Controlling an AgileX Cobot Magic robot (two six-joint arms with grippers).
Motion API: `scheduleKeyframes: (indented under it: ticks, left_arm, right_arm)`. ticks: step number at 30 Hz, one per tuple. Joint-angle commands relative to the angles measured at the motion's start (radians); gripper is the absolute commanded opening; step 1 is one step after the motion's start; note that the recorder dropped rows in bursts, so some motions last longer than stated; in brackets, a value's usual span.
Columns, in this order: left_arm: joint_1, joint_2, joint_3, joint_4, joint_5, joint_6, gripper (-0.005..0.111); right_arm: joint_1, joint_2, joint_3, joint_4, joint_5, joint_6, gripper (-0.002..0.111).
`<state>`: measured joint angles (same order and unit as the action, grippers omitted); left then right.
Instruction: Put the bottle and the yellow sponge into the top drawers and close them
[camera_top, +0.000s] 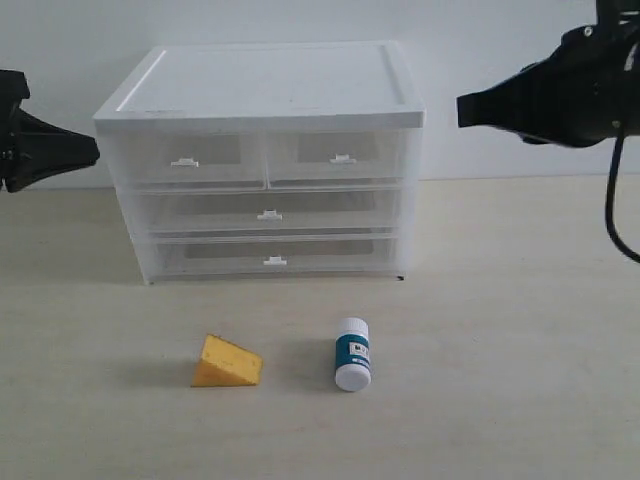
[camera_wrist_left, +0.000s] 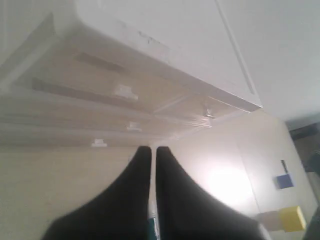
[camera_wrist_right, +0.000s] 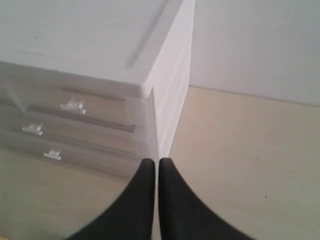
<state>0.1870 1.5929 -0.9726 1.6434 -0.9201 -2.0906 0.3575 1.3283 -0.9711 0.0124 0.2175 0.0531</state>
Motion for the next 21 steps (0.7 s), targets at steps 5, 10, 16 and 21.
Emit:
scheduleKeyframes:
  ticks: [5, 10, 16, 21]
  left_arm:
    - [-0.001, 0.15, -0.078, -0.032, -0.127, -0.004, 0.004]
    - [-0.001, 0.194, -0.106, -0.032, -0.13, -0.008, 0.022]
    - [-0.001, 0.202, -0.111, -0.039, -0.124, -0.008, 0.031]
    - [-0.001, 0.202, -0.111, -0.032, -0.149, -0.008, 0.031]
  right_arm:
    - [0.002, 0.13, -0.008, 0.097, -0.024, -0.068, 0.0]
    - [0.002, 0.188, -0.025, 0.193, -0.029, -0.108, 0.019]
    - [0.002, 0.236, -0.155, 0.514, 0.095, -0.376, 0.04]
    - [-0.045, 0.369, -0.339, 0.801, 0.468, -0.565, 0.04]
